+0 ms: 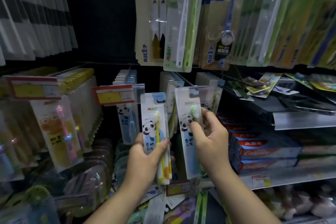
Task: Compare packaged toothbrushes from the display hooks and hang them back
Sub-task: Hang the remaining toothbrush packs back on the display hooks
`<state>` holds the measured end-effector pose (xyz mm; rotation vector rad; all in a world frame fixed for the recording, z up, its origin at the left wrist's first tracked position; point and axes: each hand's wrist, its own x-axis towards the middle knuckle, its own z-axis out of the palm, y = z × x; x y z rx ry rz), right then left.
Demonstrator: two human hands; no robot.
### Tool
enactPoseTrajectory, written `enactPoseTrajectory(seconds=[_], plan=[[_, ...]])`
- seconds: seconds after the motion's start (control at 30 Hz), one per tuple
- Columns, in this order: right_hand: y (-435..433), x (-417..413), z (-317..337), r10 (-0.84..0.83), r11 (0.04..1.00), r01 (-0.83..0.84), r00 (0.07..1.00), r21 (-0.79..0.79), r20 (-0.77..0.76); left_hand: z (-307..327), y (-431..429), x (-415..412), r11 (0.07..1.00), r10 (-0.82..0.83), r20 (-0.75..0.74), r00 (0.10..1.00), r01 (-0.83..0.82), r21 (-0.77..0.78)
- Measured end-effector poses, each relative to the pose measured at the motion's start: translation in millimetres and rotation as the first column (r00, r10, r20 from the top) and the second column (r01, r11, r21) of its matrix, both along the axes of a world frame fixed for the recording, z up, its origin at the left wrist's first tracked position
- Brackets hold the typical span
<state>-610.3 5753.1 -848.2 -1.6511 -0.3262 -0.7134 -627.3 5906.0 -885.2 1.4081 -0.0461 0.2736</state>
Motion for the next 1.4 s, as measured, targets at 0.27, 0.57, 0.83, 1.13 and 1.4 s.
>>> enactPoseTrajectory(seconds=[0.27, 0.57, 0.83, 1.13, 1.4], plan=[[15.0, 1.1, -9.3, -0.122, 0.988, 0.127, 0.991, -0.092, 0.063, -4.1, 9.3, 4.4, 0.999, 0.054, 0.001, 0.999, -0.054, 0.006], [14.3, 30.2, -8.6, -0.109, 0.994, 0.1, 0.968, -0.054, -0.225, -7.4, 10.7, 4.6, 0.999, 0.047, -0.012, 0.999, -0.047, 0.008], [29.9, 69.2, -5.2, -0.314, 0.925, 0.195, 0.875, -0.326, -0.369, -12.9, 20.1, 3.3, 0.993, 0.008, -0.011, 1.0, -0.006, 0.117], [-18.2, 11.9, -12.5, 0.178, 0.984, -0.169, 0.877, 0.061, -0.445, -16.3, -9.5, 9.9, 0.994, -0.016, -0.005, 1.0, 0.016, 0.112], [-76.0, -7.2, -23.9, 0.046, 0.999, -0.037, 0.931, 0.031, -0.363, -19.6, -54.6, 9.1, 0.978, -0.139, -0.001, 0.99, 0.138, 0.156]])
